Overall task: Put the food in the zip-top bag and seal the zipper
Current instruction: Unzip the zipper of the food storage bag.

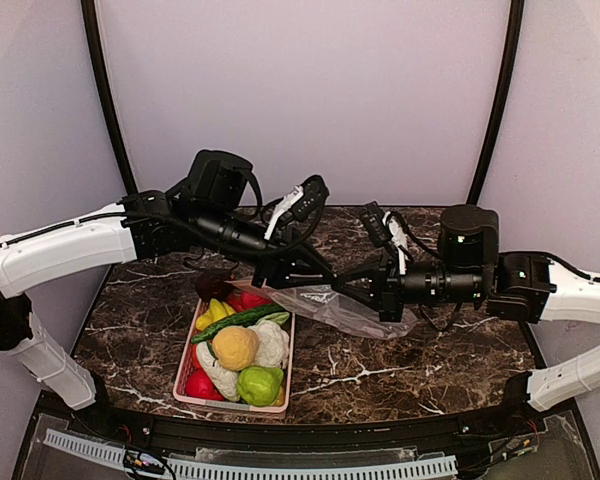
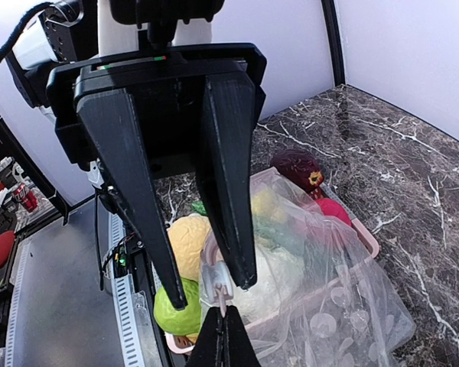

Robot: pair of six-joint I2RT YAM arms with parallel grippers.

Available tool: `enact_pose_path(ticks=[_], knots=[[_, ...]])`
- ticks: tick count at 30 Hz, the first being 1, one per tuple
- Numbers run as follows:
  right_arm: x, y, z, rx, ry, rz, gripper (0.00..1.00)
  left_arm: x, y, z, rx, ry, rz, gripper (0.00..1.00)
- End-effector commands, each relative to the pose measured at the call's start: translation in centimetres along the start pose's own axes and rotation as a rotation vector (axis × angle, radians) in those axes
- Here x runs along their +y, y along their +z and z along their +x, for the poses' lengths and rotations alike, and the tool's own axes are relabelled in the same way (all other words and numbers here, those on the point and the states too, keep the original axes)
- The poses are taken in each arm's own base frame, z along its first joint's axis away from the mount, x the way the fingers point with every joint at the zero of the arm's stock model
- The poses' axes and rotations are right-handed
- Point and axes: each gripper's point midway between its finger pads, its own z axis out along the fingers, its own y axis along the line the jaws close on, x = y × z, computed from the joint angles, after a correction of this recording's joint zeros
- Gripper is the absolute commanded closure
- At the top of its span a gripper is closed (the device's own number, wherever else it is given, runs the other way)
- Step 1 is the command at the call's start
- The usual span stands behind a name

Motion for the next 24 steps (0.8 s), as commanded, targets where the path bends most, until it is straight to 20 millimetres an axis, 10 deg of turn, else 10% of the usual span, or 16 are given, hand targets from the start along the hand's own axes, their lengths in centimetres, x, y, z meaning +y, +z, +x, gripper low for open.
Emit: enact_pose_path(ticks=[1, 9, 24], knots=[[0.1, -0.4, -1.4, -0.031, -0.001, 0.005, 1.00, 0.0, -0.3, 0.0, 0.015, -0.001, 0.004, 0.81], [-0.4, -0.6, -1.5, -0.040, 0.004, 0.032, 1.00, 0.1, -0.1, 0.3, 0.019, -0.004, 0.006, 0.99], [-2.4, -1.4, -1.8, -0.065, 0.041, 0.158, 1.00, 0.5, -0.9, 1.3, 0.038, -0.009, -0.037, 0.99]])
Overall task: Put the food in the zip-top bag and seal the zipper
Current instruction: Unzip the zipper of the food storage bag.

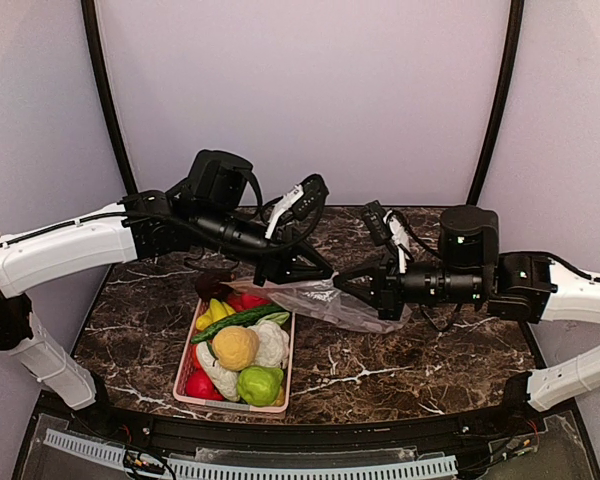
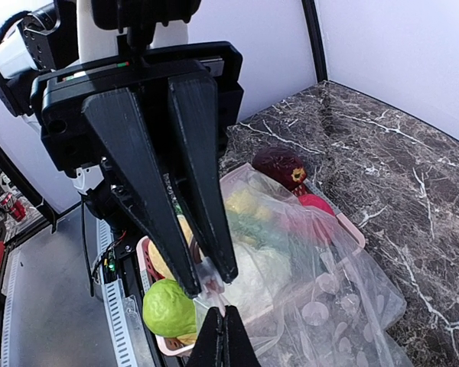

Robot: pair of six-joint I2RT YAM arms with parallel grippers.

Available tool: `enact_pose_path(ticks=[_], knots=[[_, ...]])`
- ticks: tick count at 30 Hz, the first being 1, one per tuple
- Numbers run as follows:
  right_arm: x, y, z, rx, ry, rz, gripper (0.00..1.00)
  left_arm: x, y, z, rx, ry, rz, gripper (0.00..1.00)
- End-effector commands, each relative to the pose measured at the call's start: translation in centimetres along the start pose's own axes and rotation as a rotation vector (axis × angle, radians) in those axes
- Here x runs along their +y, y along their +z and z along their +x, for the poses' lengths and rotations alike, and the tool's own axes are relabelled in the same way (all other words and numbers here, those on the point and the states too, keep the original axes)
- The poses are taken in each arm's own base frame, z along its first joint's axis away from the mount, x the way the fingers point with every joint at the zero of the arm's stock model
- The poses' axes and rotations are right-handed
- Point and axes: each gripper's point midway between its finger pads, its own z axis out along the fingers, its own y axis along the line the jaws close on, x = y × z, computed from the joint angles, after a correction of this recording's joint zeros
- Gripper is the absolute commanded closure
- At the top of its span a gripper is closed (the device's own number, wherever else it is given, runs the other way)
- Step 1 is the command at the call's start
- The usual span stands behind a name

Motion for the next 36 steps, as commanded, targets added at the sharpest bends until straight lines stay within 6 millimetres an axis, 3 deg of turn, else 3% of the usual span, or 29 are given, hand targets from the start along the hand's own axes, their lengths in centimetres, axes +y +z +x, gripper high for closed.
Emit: enact_pose_path(ticks=[1, 17, 36], knots=[[-1.4, -1.2, -1.8, -0.062, 0.024, 0.094, 1.00, -0.3, -0.8, 1.4, 0.042, -0.023, 0.005, 0.99], [-2.7, -1.8, -1.9, -0.067, 0.038, 0.169, 1.00, 0.2, -1.2, 1.8, 0.048, -0.008, -0.013, 0.99], [-6.1, -2.6, -1.6, -0.068, 0.104, 0.327, 1.00, 1.5, -1.7, 2.9, 0.033, -0.014, -0.097, 0.99]])
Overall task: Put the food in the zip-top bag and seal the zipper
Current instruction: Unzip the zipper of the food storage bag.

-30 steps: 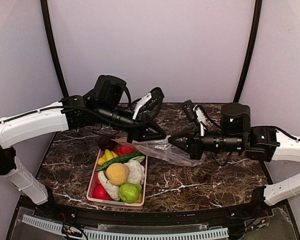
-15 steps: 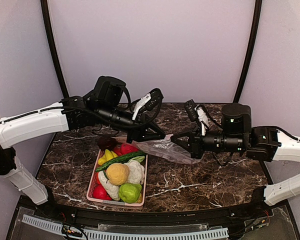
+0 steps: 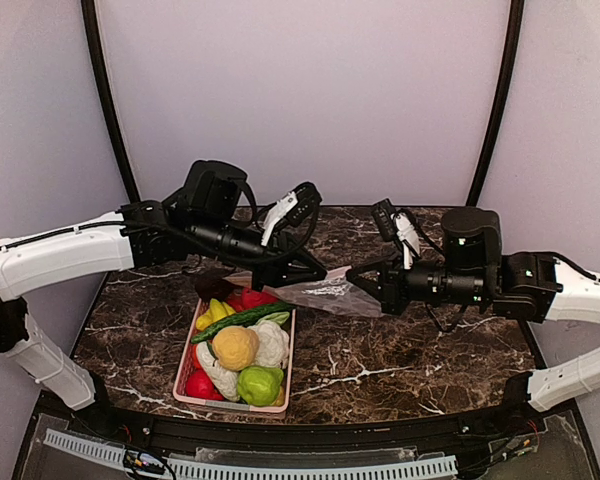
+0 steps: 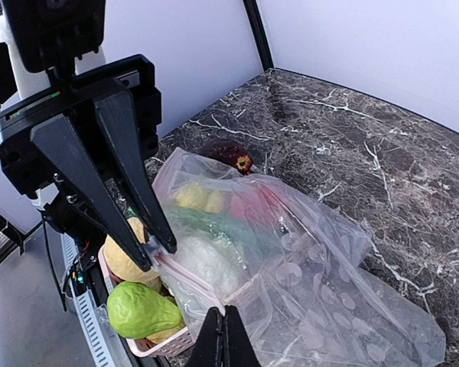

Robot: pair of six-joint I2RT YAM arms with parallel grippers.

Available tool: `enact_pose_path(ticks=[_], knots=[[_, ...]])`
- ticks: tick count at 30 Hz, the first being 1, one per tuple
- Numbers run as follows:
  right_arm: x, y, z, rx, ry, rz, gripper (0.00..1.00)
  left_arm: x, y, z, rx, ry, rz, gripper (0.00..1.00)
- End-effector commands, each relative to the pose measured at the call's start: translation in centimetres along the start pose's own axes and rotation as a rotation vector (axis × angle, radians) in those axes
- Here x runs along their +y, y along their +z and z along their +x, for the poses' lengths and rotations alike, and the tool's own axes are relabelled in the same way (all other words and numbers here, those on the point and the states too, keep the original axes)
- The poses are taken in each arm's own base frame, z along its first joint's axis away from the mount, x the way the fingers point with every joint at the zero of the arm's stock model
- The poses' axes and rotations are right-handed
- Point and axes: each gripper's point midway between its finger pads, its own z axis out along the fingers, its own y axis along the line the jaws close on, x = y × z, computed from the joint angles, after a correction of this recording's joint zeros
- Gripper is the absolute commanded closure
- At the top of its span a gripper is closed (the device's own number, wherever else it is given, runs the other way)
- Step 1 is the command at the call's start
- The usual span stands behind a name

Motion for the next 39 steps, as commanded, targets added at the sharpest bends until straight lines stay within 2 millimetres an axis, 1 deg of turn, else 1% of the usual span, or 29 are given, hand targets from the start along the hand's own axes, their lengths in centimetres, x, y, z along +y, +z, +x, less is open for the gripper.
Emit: enact_pose_path(ticks=[1, 9, 23, 39], knots=[[-3.4, -1.1, -2.1, -0.071, 0.052, 0.154, 1.00, -0.4, -1.5, 1.7, 0.045, -0.040, -0.013, 0.99], [-5.1, -0.5, -1.1, -0.035, 0.093, 0.194, 1.00, -0.1, -1.8, 2.5, 0.054, -0.046, -0.036, 0.99], [-7.0, -1.3, -1.3, -0.042, 0.124, 0.233, 1.00, 0.4, -2.3, 3.7, 0.066, -0.058, -0.064, 0.99], [-8.5, -2.1, -1.1, -0.043, 0.147, 0.270, 1.00, 0.8, -2.6, 4.8, 0.083, -0.076, -0.074, 0.99]])
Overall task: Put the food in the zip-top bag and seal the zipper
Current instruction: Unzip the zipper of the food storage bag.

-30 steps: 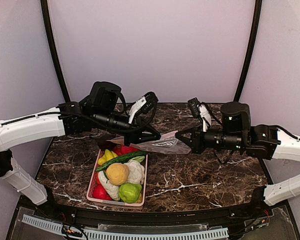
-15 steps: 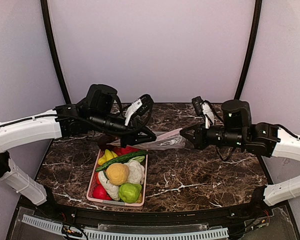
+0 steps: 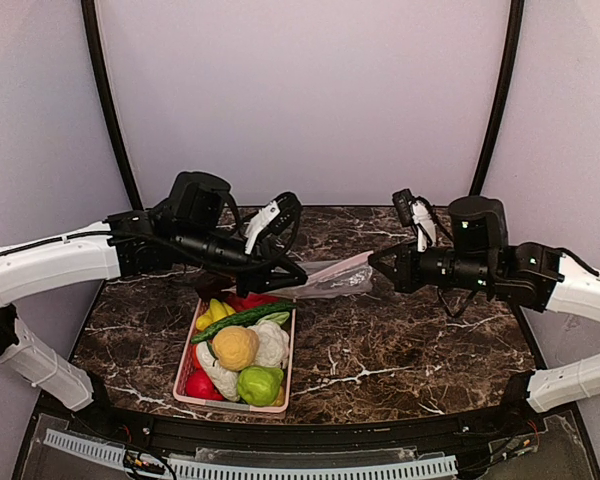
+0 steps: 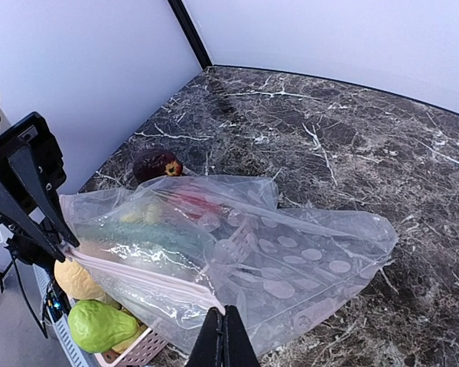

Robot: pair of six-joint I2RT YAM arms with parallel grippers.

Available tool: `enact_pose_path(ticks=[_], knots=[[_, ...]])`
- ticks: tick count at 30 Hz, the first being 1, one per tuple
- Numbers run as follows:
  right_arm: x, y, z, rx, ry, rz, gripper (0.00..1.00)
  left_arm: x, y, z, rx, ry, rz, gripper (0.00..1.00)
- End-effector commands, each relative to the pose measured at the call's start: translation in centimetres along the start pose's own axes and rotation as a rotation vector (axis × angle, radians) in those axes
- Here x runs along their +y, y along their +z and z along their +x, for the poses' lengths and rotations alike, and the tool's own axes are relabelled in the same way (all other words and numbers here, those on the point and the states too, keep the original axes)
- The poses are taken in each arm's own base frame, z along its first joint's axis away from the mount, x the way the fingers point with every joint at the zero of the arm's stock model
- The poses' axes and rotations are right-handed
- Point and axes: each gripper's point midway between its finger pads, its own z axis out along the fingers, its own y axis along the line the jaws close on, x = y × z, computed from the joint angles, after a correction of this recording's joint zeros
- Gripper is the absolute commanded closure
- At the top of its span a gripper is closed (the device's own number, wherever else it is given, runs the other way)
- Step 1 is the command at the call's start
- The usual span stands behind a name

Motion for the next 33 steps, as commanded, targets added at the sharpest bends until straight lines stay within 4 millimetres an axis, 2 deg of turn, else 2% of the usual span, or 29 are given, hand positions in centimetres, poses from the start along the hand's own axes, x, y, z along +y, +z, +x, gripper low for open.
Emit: enact_pose_path(ticks=[1, 15, 33], knots=[[-2.5, -0.9, -1.1, -0.055, 0.028, 0.104, 1.00, -0.5, -1.1, 2.2, 0.064, -0.047, 0.011, 0.99], [-3.5, -1.3, -1.1, -0.053, 0.041, 0.131, 1.00, -0.1, -1.7, 3.3, 0.073, -0.059, -0.007, 0.99], [-4.6, -2.8, -1.5, -0.072, 0.049, 0.170, 1.00, 0.4, -2.0, 3.4, 0.071, -0.071, -0.013, 0.99]])
